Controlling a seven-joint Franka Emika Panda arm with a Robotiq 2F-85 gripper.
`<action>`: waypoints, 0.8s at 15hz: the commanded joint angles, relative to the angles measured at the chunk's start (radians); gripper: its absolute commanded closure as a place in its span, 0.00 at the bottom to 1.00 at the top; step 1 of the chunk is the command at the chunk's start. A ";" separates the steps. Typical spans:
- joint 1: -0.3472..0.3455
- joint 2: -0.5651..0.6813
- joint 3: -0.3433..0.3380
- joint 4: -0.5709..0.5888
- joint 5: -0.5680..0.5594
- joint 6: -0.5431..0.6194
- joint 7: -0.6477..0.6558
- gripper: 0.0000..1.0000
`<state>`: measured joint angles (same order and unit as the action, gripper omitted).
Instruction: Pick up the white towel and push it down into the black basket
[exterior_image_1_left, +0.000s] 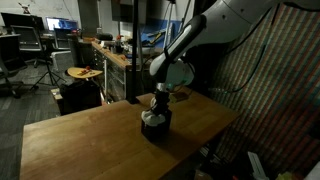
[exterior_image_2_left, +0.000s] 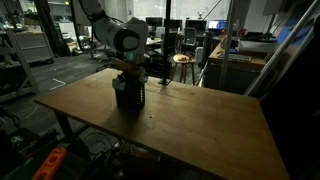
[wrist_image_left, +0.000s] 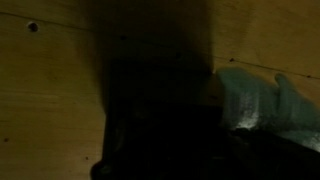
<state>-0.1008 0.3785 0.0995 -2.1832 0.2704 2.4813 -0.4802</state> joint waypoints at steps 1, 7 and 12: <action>0.005 0.011 0.007 0.004 -0.029 -0.011 0.033 0.97; -0.009 -0.026 -0.003 -0.009 -0.029 -0.005 0.041 0.97; -0.020 -0.071 -0.021 -0.027 -0.031 -0.001 0.056 0.97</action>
<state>-0.1115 0.3628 0.0892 -2.1839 0.2590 2.4812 -0.4526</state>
